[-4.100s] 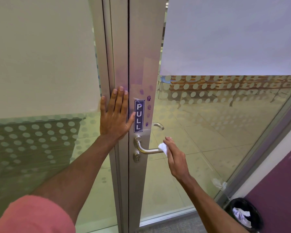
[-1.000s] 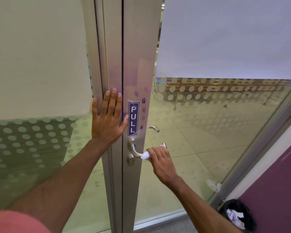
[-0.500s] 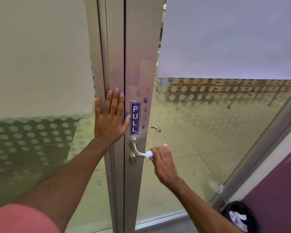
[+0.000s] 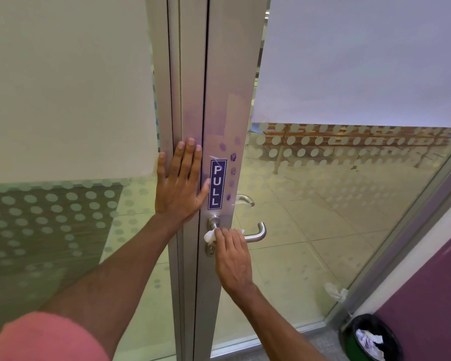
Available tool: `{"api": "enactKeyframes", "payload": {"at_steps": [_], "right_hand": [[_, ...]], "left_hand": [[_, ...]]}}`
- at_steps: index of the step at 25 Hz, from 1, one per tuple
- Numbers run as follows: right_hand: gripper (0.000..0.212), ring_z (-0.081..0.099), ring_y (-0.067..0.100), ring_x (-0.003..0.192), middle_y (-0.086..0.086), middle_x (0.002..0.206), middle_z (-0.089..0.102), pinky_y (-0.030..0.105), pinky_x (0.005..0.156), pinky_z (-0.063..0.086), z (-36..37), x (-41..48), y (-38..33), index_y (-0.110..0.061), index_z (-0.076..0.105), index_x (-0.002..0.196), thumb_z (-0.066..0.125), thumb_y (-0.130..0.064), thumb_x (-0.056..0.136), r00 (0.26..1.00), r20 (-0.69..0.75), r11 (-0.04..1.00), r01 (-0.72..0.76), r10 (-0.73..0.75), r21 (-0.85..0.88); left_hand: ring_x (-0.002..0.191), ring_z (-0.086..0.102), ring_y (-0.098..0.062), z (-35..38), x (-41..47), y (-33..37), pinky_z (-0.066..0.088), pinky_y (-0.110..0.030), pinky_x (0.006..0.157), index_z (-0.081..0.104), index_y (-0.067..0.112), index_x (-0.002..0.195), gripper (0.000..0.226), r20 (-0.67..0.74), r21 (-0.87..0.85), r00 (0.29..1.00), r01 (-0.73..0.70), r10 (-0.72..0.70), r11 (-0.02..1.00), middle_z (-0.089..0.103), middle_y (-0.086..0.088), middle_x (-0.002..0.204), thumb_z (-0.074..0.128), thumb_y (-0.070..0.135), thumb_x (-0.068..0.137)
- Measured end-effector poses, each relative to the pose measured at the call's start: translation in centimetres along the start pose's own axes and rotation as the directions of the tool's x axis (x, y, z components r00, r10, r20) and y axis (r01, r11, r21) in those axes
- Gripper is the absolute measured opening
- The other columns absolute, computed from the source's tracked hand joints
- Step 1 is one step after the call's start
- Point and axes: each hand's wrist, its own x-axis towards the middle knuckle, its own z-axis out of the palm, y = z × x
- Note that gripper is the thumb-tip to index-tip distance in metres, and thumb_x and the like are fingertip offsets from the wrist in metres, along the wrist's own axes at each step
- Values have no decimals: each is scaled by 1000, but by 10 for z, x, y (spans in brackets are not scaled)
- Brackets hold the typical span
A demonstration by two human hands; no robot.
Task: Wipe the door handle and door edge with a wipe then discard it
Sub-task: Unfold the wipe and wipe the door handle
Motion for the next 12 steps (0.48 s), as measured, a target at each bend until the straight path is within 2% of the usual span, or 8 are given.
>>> {"api": "enactKeyframes", "payload": {"at_steps": [3, 5, 7, 9, 12], "right_hand": [[39, 61, 25, 94, 7, 101, 66, 43, 99, 48, 1, 7, -12, -7, 61, 118, 68, -9, 80, 996, 36, 996, -85, 84, 11], [36, 60, 25, 96, 7, 103, 66, 43, 98, 48, -2, 6, -8, -7, 62, 119, 61, -8, 83, 998, 34, 998, -51, 50, 33], [36, 59, 26, 97, 7, 106, 65, 42, 98, 48, -9, 0, 8, -7, 60, 121, 49, -8, 87, 999, 43, 998, 28, -30, 54], [34, 60, 27, 101, 9, 111, 65, 40, 101, 45, -16, -5, 31, -6, 59, 120, 46, -7, 89, 995, 57, 993, 75, -80, 96], [22, 59, 30, 114, 14, 120, 64, 36, 108, 37, -27, -5, 65, -3, 63, 109, 50, -1, 92, 996, 88, 983, 15, -31, 183]], "left_hand": [[151, -14, -20, -1, 0, 1, -8, -47, 123, 1, 7, 154, 79, 3, 1, 1000, 0, 0, 1000, 10, -13, 161, 36, 51, 98], [151, -14, -20, -1, 0, 0, -9, -46, 123, 2, 7, 154, 79, 8, -11, 1000, 3, -3, 1000, 4, -12, 163, 36, 51, 98], [151, -15, -19, -1, 0, 0, -10, -46, 123, -1, 8, 154, 80, 11, -13, 1000, 0, 0, 1000, -12, -8, 164, 36, 51, 98], [151, -15, -19, -1, 0, 0, -10, -46, 123, -2, 8, 155, 80, 15, -18, 1000, -3, 3, 1000, -21, -5, 162, 35, 52, 99], [151, -15, -20, -2, 0, 0, -8, -47, 122, -2, 8, 155, 80, 22, -12, 1000, -2, 2, 1000, -12, -8, 164, 35, 51, 98]]}}
